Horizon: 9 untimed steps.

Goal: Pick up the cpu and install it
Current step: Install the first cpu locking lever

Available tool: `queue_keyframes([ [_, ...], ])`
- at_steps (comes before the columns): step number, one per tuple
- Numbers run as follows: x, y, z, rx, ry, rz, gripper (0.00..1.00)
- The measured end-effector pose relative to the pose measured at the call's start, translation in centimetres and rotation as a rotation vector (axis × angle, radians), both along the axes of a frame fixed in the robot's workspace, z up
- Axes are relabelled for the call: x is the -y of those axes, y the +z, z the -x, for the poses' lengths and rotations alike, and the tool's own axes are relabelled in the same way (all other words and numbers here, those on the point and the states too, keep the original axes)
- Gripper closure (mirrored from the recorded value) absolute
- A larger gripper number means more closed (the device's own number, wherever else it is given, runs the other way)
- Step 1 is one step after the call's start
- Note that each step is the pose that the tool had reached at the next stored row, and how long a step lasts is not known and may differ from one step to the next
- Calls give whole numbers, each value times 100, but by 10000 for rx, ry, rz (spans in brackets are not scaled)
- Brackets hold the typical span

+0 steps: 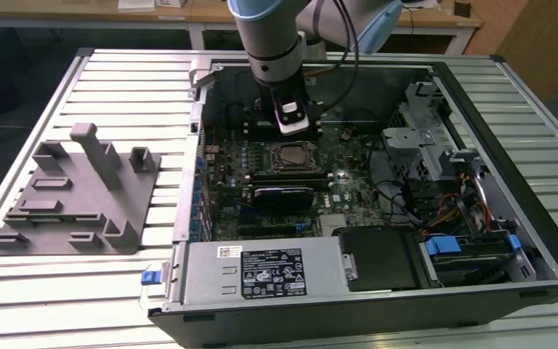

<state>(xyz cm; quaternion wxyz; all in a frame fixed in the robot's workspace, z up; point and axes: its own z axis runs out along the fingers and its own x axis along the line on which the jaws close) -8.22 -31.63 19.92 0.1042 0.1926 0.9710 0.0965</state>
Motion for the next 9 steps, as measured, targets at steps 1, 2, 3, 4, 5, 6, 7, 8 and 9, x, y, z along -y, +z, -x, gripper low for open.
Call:
queue_keyframes([
  [1, 0, 26, 0, 0, 0, 0, 89],
  [2, 0, 53, 0, 0, 0, 1, 89],
  [3, 0, 82, 0, 0, 0, 0, 89],
  [4, 0, 109, 0, -1, 0, 1, 89],
  [5, 0, 137, 0, -1, 0, 1, 89],
  [6, 0, 162, 0, 0, 1, -2, 89],
  [7, 0, 182, 0, -1, 1, -2, 89],
  [8, 0, 188, 0, -1, 1, -4, 89],
  [9, 0, 187, 0, 0, 1, -6, 89],
])
